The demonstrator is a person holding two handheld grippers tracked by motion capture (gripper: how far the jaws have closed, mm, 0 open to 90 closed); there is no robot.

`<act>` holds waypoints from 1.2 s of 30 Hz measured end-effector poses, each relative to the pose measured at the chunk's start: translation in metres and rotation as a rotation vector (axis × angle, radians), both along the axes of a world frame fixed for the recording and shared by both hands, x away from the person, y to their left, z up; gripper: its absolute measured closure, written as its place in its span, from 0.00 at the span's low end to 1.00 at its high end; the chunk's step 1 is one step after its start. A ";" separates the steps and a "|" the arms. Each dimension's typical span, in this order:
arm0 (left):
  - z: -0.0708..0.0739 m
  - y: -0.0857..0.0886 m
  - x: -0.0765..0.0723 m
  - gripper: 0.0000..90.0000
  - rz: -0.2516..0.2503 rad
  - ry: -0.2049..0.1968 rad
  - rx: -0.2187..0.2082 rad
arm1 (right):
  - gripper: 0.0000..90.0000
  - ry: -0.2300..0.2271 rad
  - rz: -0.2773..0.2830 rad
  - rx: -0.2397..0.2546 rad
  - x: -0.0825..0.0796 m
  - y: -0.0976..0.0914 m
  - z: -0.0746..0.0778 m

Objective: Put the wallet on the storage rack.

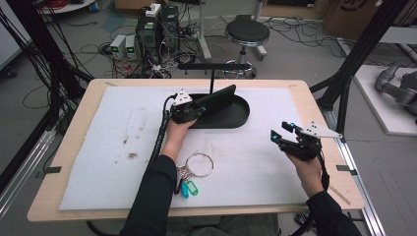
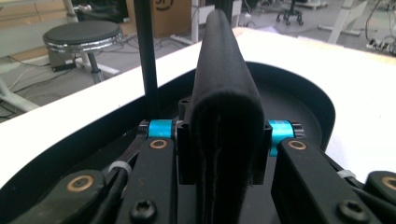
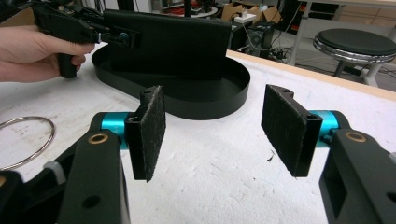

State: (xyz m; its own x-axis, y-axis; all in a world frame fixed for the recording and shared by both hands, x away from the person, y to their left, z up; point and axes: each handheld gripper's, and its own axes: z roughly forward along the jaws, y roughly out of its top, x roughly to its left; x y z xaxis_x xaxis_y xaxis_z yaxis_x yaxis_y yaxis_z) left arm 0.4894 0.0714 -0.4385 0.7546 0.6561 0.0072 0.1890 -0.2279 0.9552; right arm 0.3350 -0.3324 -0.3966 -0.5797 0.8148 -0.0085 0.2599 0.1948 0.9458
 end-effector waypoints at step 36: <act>0.050 0.064 -0.092 0.36 0.056 0.013 -0.013 | 0.45 0.007 -0.010 0.008 -0.001 -0.004 0.000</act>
State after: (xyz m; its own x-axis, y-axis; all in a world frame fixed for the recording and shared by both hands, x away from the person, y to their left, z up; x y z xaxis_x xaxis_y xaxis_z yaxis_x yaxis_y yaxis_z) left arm 0.3970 0.1354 -0.3883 0.7169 0.6971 -0.0115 0.2137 -0.2040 0.9554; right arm 0.3338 -0.3364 -0.3967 -0.5719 0.8203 0.0020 0.2681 0.1846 0.9455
